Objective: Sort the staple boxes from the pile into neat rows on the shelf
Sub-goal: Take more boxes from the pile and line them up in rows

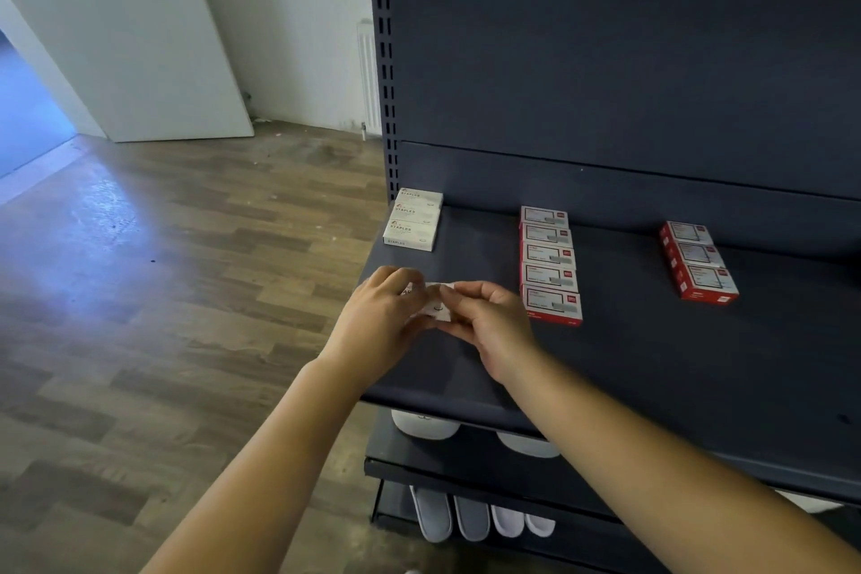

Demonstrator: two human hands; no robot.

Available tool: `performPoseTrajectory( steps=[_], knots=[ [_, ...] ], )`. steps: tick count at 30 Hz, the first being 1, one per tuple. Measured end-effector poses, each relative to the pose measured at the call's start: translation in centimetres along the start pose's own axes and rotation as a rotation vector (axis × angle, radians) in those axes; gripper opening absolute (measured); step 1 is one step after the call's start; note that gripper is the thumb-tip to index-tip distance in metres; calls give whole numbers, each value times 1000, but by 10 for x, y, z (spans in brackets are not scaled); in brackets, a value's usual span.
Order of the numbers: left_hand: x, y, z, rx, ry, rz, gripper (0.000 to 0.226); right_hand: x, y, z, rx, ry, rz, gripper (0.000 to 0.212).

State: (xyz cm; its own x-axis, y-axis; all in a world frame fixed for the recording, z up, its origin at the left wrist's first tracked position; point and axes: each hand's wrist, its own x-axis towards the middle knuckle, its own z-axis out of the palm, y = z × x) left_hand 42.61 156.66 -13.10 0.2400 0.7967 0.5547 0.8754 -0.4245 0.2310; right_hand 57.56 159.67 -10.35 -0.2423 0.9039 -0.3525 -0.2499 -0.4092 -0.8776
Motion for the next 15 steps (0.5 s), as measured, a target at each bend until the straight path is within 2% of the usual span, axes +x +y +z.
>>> performPoseTrajectory(
  steps=[3,4,7,9,12,15],
  knots=[
    [2,-9,0,28,-75,-26,33,11,1,5,-98,13,-2,5],
    [1,-12,2,34,-89,-43,29,14,2,6,-201,15,-26,4],
    [-1,-23,6,55,-111,-98,29,25,2,0,-864,37,-255,19],
    [1,-27,8,91,-110,-131,32,25,-2,-5,-1127,24,-424,22],
    [10,-30,14,154,-104,-173,28,23,-7,-7,-1291,-18,-584,23],
    [19,-37,21,173,-99,-230,24,23,-9,-7,-1383,-45,-631,29]
  ],
)
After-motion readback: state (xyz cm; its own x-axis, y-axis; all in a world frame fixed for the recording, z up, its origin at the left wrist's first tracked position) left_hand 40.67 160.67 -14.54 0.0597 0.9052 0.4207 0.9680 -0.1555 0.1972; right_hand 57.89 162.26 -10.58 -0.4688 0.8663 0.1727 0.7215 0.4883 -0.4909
